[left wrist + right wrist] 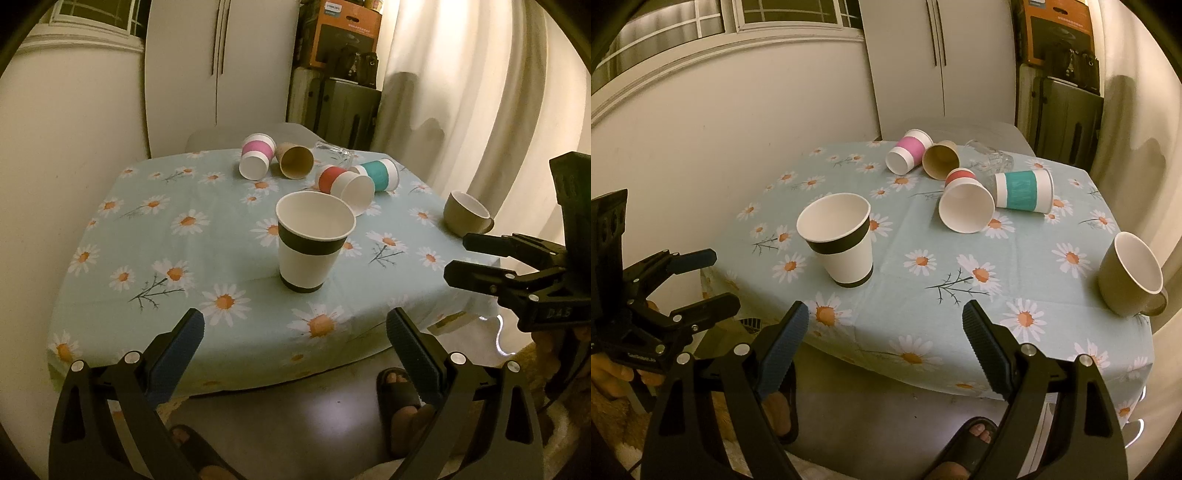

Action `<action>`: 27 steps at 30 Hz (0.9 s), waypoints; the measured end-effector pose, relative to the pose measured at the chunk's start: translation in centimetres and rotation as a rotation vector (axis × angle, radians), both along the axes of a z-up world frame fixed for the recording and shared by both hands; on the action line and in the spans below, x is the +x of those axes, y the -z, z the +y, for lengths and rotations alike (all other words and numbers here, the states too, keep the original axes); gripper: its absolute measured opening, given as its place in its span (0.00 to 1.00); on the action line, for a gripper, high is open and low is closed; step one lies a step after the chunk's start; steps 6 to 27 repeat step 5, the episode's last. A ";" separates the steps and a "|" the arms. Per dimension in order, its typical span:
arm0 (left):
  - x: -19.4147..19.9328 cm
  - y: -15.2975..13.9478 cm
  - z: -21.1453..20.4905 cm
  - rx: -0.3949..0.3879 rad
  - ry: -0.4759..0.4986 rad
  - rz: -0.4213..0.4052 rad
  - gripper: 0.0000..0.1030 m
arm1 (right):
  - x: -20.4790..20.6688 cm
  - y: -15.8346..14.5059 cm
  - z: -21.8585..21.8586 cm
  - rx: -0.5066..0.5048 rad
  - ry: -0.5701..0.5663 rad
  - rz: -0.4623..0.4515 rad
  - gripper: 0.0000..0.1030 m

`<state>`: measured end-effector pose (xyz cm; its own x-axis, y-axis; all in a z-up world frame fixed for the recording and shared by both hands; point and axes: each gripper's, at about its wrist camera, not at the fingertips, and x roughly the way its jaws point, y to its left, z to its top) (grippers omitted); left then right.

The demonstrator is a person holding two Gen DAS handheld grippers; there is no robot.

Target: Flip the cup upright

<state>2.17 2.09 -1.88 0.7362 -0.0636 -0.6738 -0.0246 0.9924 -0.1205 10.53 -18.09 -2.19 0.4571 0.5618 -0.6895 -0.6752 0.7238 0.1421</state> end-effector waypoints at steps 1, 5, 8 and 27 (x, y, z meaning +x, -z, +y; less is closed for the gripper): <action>0.0 0.0 0.1 0.002 -0.001 0.000 0.93 | 0.0 0.0 0.1 -0.001 -0.001 0.000 0.82; 0.0 0.1 0.0 -0.001 0.004 0.005 0.93 | -0.1 0.0 0.1 -0.003 -0.004 -0.001 0.82; 0.0 0.1 0.0 -0.001 0.004 0.005 0.93 | -0.1 0.0 0.1 -0.003 -0.004 -0.001 0.82; 0.0 0.1 0.0 -0.001 0.004 0.005 0.93 | -0.1 0.0 0.1 -0.003 -0.004 -0.001 0.82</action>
